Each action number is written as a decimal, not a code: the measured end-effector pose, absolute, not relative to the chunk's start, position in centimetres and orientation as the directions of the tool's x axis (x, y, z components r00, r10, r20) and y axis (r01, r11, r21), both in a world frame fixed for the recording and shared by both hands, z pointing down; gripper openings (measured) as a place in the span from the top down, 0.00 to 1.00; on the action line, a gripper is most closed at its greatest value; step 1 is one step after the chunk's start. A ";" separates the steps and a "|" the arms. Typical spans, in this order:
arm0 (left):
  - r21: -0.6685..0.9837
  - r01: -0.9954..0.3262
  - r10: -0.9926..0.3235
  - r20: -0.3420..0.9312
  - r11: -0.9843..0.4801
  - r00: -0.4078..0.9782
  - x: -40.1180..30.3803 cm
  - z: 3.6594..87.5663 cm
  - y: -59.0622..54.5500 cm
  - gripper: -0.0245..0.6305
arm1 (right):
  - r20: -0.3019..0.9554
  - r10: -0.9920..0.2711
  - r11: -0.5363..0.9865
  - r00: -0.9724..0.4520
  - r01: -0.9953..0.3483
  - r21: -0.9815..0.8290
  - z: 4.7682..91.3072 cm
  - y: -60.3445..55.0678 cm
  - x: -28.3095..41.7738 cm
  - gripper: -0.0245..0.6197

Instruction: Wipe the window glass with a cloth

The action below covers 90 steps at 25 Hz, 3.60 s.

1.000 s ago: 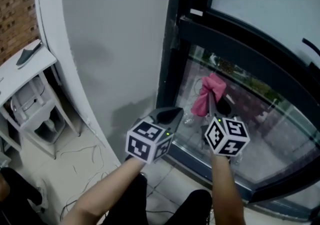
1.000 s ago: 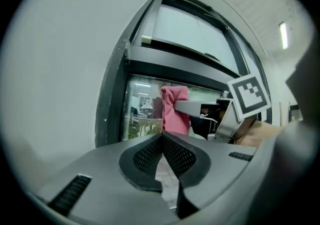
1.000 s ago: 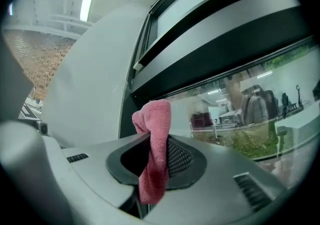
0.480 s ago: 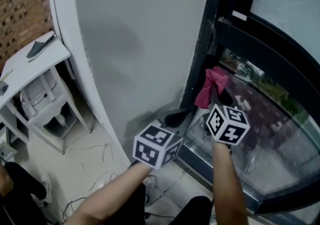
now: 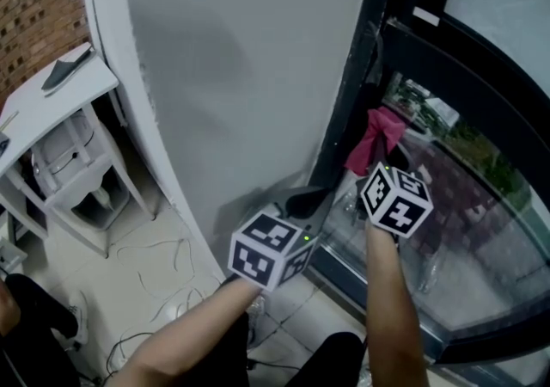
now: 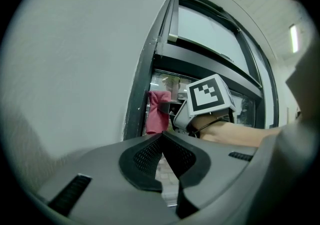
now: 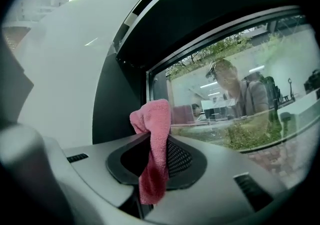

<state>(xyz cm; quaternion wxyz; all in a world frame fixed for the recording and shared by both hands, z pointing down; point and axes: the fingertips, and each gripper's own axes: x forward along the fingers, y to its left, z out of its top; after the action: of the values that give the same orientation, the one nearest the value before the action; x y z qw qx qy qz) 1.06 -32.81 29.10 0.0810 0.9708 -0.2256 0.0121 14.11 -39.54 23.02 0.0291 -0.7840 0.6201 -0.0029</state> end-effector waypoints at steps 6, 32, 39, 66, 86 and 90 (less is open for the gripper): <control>0.156 -0.437 -0.433 0.061 -0.886 0.899 1.5 29.2 -32.7 0.95 | -0.026 -0.967 -0.253 0.254 -0.967 -0.032 23.1 -38.7 14.9 0.87; 0.152 -0.162 -0.152 0.072 -0.975 0.986 18.4 29.6 -19.1 0.95 | -0.008 -0.902 -0.432 0.432 -0.902 0.003 24.7 -16.4 29.4 0.87; 0.141 -0.048 -0.035 0.095 -0.989 0.995 24.5 30.3 -12.7 0.95 | -0.017 -0.843 -0.538 0.538 -0.843 -0.013 24.8 -7.7 35.3 0.87; 0.124 0.306 0.323 0.167 -0.944 0.931 40.0 33.3 10.8 0.95 | -0.014 -0.505 -0.861 0.863 -0.504 -0.062 25.8 23.1 54.3 0.87; 0.127 0.308 0.327 0.172 -0.943 0.929 40.4 33.4 11.3 0.95 | 0.005 -0.389 -0.914 0.921 -0.385 -0.131 26.0 27.9 55.5 0.88; 0.132 0.268 0.289 0.181 -0.954 0.940 38.5 33.8 8.7 0.95 | -0.002 -0.465 -0.877 0.885 -0.461 -0.136 27.1 25.0 52.0 0.88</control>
<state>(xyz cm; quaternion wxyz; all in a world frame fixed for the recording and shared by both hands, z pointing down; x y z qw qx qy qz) 38.49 8.74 33.77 0.0528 0.9835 0.1416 0.0995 51.95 25.04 27.10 0.0666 -0.9686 0.2389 -0.0156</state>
